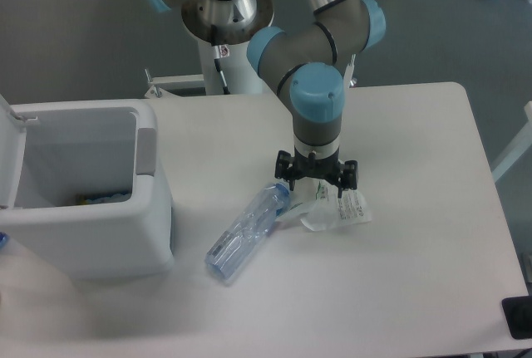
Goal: Place the trash in the trash can
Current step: 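Close the gripper on the labeled edge of the plastic bag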
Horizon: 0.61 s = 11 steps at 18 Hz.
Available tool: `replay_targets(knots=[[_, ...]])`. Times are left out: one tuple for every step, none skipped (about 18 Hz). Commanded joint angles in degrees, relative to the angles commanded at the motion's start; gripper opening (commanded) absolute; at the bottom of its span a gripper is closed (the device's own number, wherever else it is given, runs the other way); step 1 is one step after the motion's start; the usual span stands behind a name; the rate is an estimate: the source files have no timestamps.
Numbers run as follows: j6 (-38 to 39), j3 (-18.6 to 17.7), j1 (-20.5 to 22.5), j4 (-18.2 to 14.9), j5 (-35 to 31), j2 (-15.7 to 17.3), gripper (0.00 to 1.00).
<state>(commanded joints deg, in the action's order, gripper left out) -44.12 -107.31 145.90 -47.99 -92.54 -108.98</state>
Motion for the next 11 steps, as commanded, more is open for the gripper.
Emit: replay_targets(knots=[[-0.1, 0.0, 0.0, 0.0, -0.5, -0.2, 0.88], [0.0, 0.0, 0.0, 0.0, -1.1, -0.2, 0.78], [0.0, 0.0, 0.0, 0.0, -1.1, -0.2, 0.67], [0.0, 0.0, 0.0, 0.0, -1.1, -0.2, 0.6], [0.0, 0.0, 0.0, 0.0, -1.1, -0.2, 0.49], [0.0, 0.0, 0.0, 0.0, -1.1, -0.2, 0.35], [0.0, 0.0, 0.0, 0.0, -1.1, -0.2, 0.18], [0.0, -0.1, 0.1, -0.3, -0.8, 0.0, 0.0], [0.0, -0.1, 0.2, -0.4, -0.5, 0.1, 0.0], [0.0, 0.0, 0.3, -0.4, -0.4, 0.2, 0.0], [0.0, 0.0, 0.3, -0.5, -0.4, 0.3, 0.0]])
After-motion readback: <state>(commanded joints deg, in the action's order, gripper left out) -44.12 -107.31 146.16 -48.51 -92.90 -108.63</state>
